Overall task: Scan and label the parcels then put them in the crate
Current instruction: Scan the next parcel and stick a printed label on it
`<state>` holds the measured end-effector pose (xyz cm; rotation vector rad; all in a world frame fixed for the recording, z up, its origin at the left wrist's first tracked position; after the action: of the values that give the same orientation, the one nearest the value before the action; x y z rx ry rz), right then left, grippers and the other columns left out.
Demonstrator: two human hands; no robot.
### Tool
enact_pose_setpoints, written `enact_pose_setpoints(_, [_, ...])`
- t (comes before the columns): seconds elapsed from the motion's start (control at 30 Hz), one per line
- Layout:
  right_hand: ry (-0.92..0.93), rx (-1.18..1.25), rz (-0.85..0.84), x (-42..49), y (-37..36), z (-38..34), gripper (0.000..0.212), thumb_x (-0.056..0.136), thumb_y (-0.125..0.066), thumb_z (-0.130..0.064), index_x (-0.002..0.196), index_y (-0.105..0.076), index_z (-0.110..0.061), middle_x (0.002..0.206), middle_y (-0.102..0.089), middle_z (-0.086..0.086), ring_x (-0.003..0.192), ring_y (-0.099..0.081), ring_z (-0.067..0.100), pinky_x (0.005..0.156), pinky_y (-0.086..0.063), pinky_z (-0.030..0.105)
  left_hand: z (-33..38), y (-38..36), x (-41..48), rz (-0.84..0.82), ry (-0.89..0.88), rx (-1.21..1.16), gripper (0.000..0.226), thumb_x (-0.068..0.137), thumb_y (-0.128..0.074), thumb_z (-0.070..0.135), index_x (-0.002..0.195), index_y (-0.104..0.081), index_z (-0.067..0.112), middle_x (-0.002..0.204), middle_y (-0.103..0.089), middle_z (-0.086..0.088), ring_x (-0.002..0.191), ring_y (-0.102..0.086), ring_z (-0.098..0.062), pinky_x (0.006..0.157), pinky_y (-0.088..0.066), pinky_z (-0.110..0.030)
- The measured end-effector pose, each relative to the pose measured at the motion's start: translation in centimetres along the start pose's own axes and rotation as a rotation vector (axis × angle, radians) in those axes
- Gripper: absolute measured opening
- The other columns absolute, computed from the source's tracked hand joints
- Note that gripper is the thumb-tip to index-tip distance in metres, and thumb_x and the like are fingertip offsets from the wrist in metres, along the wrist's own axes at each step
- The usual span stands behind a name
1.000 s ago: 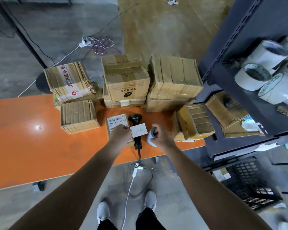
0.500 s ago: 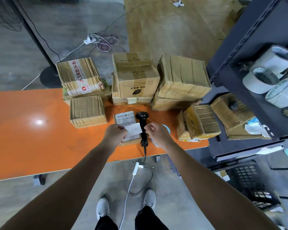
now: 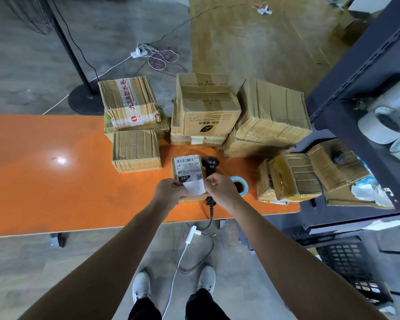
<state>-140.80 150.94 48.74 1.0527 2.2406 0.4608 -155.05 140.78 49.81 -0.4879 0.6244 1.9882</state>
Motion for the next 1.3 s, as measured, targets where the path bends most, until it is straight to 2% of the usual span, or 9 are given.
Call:
enact_pose_setpoints(0.17, [-0.045,0.084,-0.001,-0.2,0.0,-0.1,0.015,0.097,-0.049,-0.024,0.091,-0.062,-0.019,0.076,-0.061,-0.008,0.074,-0.058,0.008,0.064,-0.04,0.022,-0.3,-0.2,0.5,0.011,0.022,-0.01,0.021,0.084,-0.057,-0.004,0.07,-0.059,0.011,0.072,-0.059,-0.014,0.063,-0.048,-0.024,0.053,-0.036,-0.027])
enact_pose_setpoints(0.3, [0.018,-0.069,0.021,0.0,0.2,-0.5,0.013,0.097,-0.055,-0.025,0.095,-0.063,-0.015,0.086,-0.062,-0.009,0.084,-0.058,0.005,0.065,-0.041,0.017,-0.6,-0.2,1.0,0.037,0.023,-0.003,0.018,0.083,-0.058,-0.002,0.072,-0.06,0.012,0.074,-0.062,-0.012,0.062,-0.051,-0.022,0.054,-0.039,-0.027])
enact_pose_setpoints(0.43, [0.07,-0.177,0.092,0.6,-0.1,-1.1,0.015,0.097,-0.057,-0.026,0.094,-0.066,-0.015,0.084,-0.064,-0.006,0.083,-0.062,0.012,0.072,-0.05,0.029,-0.7,-0.2,1.5,0.134,-0.009,0.114,0.012,0.083,-0.055,0.006,0.09,-0.064,0.005,0.083,-0.067,-0.013,0.063,-0.055,-0.021,0.048,-0.038,-0.024])
enact_pose_setpoints(0.53, [0.099,-0.27,0.158,1.0,-0.5,-1.7,0.016,0.097,-0.055,-0.024,0.091,-0.066,-0.013,0.085,-0.065,-0.002,0.081,-0.06,0.015,0.07,-0.049,0.033,-0.6,-0.2,1.7,0.191,-0.022,0.152,0.017,0.085,-0.058,0.01,0.101,-0.053,0.008,0.087,-0.064,-0.007,0.067,-0.057,-0.022,0.046,-0.037,-0.024])
enact_pose_setpoints(0.97, [0.058,-0.397,0.202,1.7,-1.4,-1.9,0.016,0.095,-0.057,-0.018,0.079,-0.053,-0.015,0.082,-0.06,0.005,0.073,-0.053,0.017,0.051,-0.028,0.02,-1.2,-0.6,2.8,0.27,-0.146,0.344,0.018,0.084,-0.057,0.009,0.097,-0.045,0.007,0.089,-0.063,-0.01,0.079,-0.062,-0.031,0.06,-0.054,-0.041])
enact_pose_setpoints(1.07, [0.039,-0.34,0.219,1.8,-1.6,-1.7,0.008,0.094,-0.06,-0.018,0.094,-0.053,-0.014,0.093,-0.059,0.006,0.08,-0.056,0.018,0.059,-0.037,0.023,-1.6,-0.2,3.4,0.253,-0.078,0.305,0.023,0.08,-0.059,0.012,0.097,-0.044,0.01,0.098,-0.06,-0.011,0.085,-0.061,-0.03,0.066,-0.055,-0.042])
enact_pose_setpoints(1.17, [-0.039,-0.23,0.206,2.2,-1.3,-0.8,0.032,0.091,-0.066,-0.021,0.118,-0.05,-0.013,0.105,-0.057,0.006,0.086,-0.054,0.017,0.061,-0.038,0.023,-2.1,0.2,3.8,0.219,0.024,0.244,0.032,0.074,-0.059,0.022,0.101,-0.043,0.015,0.106,-0.054,-0.009,0.095,-0.058,-0.028,0.071,-0.054,-0.04])
enact_pose_setpoints(1.23, [-0.09,-0.189,0.154,2.8,-1.2,-0.3,0.037,0.09,-0.066,-0.032,0.117,-0.053,-0.01,0.099,-0.061,0.006,0.079,-0.056,0.016,0.054,-0.035,0.021,-2.3,0.0,4.0,0.198,0.069,0.203,0.039,0.076,-0.061,0.034,0.104,-0.043,0.014,0.107,-0.056,-0.008,0.095,-0.058,-0.026,0.064,-0.048,-0.033])
enact_pose_setpoints(1.3, [-0.08,-0.179,0.138,3.1,-1.4,0.0,0.041,0.089,-0.065,-0.045,0.099,-0.059,-0.006,0.077,-0.059,0.001,0.06,-0.052,0.012,0.045,-0.03,0.018,-2.4,-0.2,4.3,0.214,0.075,0.229,0.051,0.076,-0.065,0.047,0.106,-0.045,0.012,0.107,-0.057,-0.008,0.093,-0.059,-0.025,0.063,-0.047,-0.033])
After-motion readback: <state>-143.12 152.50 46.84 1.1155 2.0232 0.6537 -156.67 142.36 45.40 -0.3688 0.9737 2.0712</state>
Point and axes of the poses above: each hand's wrist, its own x-axis towards the middle knuckle, its own y-axis out of the back of the hand, z = x × y, the point moved 5 cm from there along x, towards the middle knuckle
